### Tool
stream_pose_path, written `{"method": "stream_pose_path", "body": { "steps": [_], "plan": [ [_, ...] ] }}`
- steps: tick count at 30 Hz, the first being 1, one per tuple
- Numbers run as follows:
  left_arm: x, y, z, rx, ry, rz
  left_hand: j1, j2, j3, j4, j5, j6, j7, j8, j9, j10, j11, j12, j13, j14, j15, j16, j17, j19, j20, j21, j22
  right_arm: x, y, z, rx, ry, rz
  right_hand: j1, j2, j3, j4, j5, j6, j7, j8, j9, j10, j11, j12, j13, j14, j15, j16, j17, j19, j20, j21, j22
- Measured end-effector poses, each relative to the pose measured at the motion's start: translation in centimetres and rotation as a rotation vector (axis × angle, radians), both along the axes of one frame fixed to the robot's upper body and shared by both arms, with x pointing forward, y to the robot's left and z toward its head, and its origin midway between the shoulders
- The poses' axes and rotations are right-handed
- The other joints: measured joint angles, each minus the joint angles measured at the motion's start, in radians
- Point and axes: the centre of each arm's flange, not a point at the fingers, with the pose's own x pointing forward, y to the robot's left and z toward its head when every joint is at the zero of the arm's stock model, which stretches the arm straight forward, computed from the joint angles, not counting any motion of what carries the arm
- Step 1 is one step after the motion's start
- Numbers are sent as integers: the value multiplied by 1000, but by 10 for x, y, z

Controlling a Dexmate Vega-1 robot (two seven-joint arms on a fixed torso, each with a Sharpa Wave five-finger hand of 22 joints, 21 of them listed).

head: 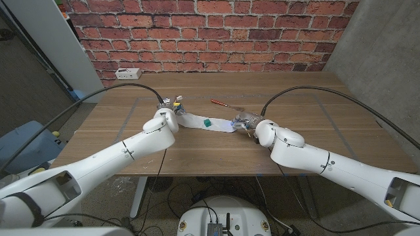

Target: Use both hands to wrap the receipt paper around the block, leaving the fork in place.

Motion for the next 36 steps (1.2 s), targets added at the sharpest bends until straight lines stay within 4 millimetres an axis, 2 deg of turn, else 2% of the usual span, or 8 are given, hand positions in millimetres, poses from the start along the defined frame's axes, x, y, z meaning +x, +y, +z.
{"method": "stream_pose_path", "body": {
  "steps": [10,15,21,25,27,32,33,36],
  "plan": [
    [-4,-3,6,-54,-2,-59,8,-8,-4,4,6,5,-5,0,-7,9,-2,0,-4,6,6,-7,-12,15,-6,20,-3,-1,-3,-1,-1,0,-6,9,2,-5,-5,0,16,5,0,0,14,-14,0,-3,0,0,6,0,6,6,0,2],
    [-7,-8,10,-44,-9,-67,8,-8,-4,4,6,5,-5,0,-8,9,-2,0,-4,11,3,-8,-17,15,-6,24,-3,-3,-4,-3,-1,-6,-7,25,-4,-12,-12,0,15,-6,-8,0,-4,-12,-5,-3,-8,2,0,-1,2,8,-7,2],
    [-9,-15,12,-2,-31,-26,13,-14,-4,4,15,22,-11,0,-12,26,-3,0,-10,18,10,-11,-17,19,-5,32,-3,-9,-6,-5,8,-49,-10,33,-12,-32,-15,0,-49,-19,-27,0,-65,-12,-20,-2,-62,4,-24,-3,-75,24,-32,2],
    [-12,-9,14,15,-50,38,10,-29,-4,4,24,32,-3,0,-16,37,0,-1,-11,29,10,-12,-11,26,-10,42,-3,-14,-7,-12,17,-57,-10,33,-12,-40,-12,0,-71,-26,-30,0,-73,-17,-20,0,-65,3,-28,-3,-89,31,-35,2],
    [-10,-23,12,41,-49,46,11,-31,-4,4,31,41,-6,0,-17,42,2,-1,-11,33,11,-12,-7,26,-10,48,-3,-18,-9,-5,23,-137,-18,33,-12,-40,-12,0,-70,-27,-30,0,-73,-17,-20,0,-65,3,-27,-3,-92,27,-35,2],
    [-15,-9,14,44,-66,132,11,-41,-4,4,46,57,0,0,-22,55,-1,-3,-11,43,21,-2,-4,33,-10,58,-3,-22,-12,-16,31,-117,-21,43,-22,-48,-21,0,-65,-27,-21,0,-45,-15,-7,0,-15,2,1,9,-79,31,-28,2],
    [-12,-26,13,69,-64,123,11,-41,-4,4,51,57,0,0,-25,55,-2,-3,-11,43,21,-2,-3,33,-10,57,-3,-26,-11,-6,34,-200,-16,59,-22,-51,-23,3,-43,-26,-14,0,-30,-17,0,0,-1,2,10,14,-65,30,-21,2],
    [-13,-28,15,83,-77,155,6,-47,-4,4,64,66,1,0,-26,59,1,-3,-5,54,18,-2,2,35,-12,64,-7,-29,-13,-6,41,-225,-9,92,-26,-58,-31,4,11,-22,2,-2,32,-19,19,5,49,1,47,36,-16,22,-5,2]
  ]
}}
